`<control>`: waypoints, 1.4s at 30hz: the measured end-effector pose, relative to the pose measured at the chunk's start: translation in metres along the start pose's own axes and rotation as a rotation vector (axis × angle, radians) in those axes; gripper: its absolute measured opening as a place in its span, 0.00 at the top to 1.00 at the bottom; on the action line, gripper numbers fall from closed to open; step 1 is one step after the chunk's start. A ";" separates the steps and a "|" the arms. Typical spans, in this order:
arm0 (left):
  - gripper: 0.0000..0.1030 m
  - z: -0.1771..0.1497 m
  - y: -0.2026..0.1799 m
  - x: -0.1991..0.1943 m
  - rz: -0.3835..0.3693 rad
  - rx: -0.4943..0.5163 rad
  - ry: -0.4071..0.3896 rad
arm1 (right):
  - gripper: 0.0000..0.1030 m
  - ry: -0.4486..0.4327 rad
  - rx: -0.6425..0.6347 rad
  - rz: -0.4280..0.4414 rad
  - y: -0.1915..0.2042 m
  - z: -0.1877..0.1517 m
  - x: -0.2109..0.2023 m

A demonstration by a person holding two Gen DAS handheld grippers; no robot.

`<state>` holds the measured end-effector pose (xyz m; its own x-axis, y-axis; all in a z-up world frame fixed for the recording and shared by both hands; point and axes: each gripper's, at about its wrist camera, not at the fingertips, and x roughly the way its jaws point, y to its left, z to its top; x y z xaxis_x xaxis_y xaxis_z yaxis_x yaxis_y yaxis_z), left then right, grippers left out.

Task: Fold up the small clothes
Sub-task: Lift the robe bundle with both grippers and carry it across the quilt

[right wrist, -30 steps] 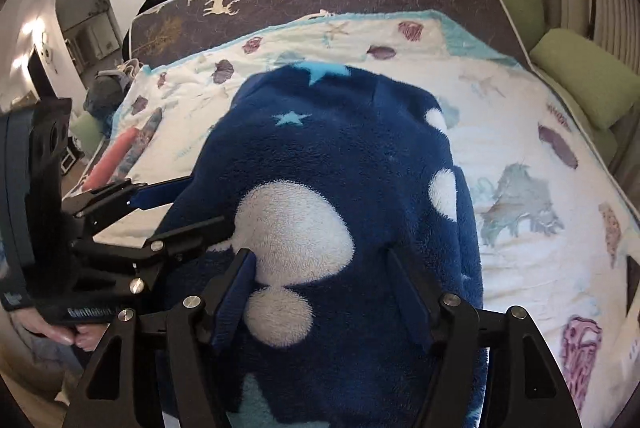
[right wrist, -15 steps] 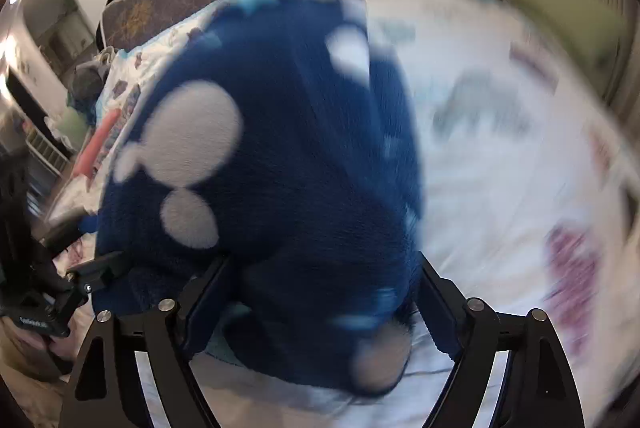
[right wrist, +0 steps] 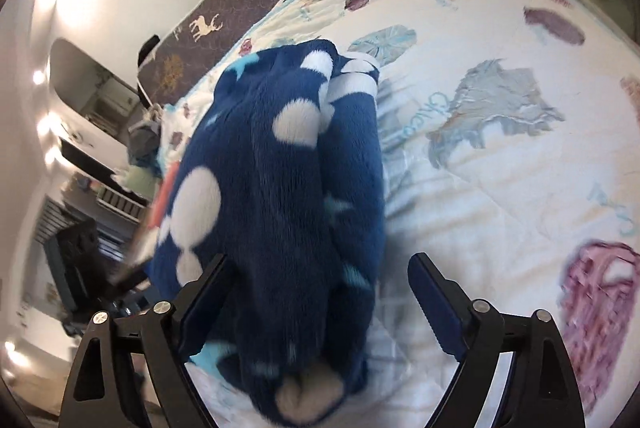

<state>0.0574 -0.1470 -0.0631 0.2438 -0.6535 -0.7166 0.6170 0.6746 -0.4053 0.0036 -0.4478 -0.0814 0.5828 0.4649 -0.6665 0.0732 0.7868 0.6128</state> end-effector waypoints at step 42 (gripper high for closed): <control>0.00 0.013 0.058 0.037 -0.211 -0.202 0.034 | 0.00 0.131 -0.037 0.229 0.003 0.027 0.071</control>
<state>0.1117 -0.1364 -0.1055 0.0989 -0.7773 -0.6213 0.4889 0.5818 -0.6500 0.0665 -0.4232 -0.1151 0.4708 0.6793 -0.5630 -0.0796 0.6682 0.7397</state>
